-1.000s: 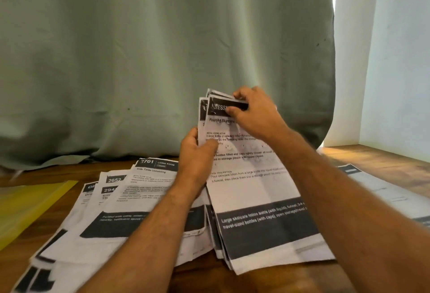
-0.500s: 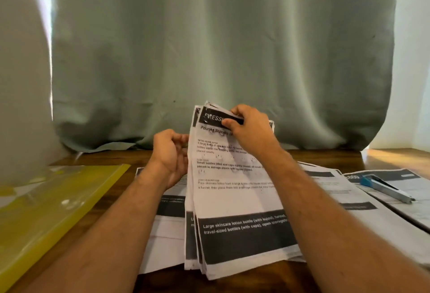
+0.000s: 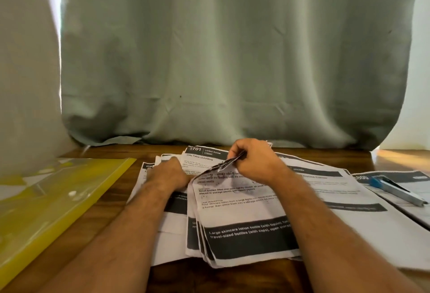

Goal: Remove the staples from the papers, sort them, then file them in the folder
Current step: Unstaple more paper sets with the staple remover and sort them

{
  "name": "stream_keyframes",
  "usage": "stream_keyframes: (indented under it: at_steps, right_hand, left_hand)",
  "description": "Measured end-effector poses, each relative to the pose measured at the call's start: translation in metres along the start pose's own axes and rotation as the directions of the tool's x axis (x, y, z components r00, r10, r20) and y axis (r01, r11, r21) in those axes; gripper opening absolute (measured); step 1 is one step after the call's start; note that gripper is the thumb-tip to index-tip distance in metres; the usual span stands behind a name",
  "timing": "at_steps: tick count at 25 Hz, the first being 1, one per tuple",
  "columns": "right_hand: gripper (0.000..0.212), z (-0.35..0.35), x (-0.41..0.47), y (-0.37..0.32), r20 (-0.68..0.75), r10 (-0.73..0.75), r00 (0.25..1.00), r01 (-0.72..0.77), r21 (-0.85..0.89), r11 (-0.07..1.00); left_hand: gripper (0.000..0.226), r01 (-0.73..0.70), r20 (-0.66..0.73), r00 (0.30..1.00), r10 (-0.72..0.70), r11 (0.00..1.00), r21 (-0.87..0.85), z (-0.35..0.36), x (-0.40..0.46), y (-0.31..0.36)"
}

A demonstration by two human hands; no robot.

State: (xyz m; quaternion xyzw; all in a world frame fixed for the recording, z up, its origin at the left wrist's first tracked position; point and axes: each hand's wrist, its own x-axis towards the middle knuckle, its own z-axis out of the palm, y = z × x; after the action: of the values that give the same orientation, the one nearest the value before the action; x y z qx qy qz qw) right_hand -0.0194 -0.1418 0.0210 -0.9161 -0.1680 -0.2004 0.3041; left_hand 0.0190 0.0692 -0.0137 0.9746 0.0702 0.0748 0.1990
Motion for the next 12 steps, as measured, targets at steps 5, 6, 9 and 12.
stream_keyframes:
  at_steps: [5,6,9,12]
  right_hand:
    - [0.024,0.009,0.003,-0.005,0.061,-0.013,0.998,0.013,-0.008,1.000]
    - [0.024,0.010,0.003,-0.005,0.065,-0.017,0.998,0.018,-0.008,1.000]
    - [0.021,0.012,0.003,-0.006,0.070,-0.042,0.997,0.042,0.006,0.999]
    - [0.022,0.015,0.004,-0.007,0.070,-0.076,0.995,0.073,0.037,0.997]
  left_hand:
    - [0.082,0.016,-0.044,0.999,-0.022,0.991,-0.132,0.001,-0.002,0.000]
    - [0.081,0.014,-0.066,0.997,-0.025,0.987,-0.160,0.001,-0.002,0.001]
    - [0.096,0.037,-0.108,0.992,-0.070,0.959,-0.280,0.000,-0.002,0.003]
    - [0.089,0.003,-0.164,0.985,-0.062,0.942,-0.336,-0.001,0.000,0.001]
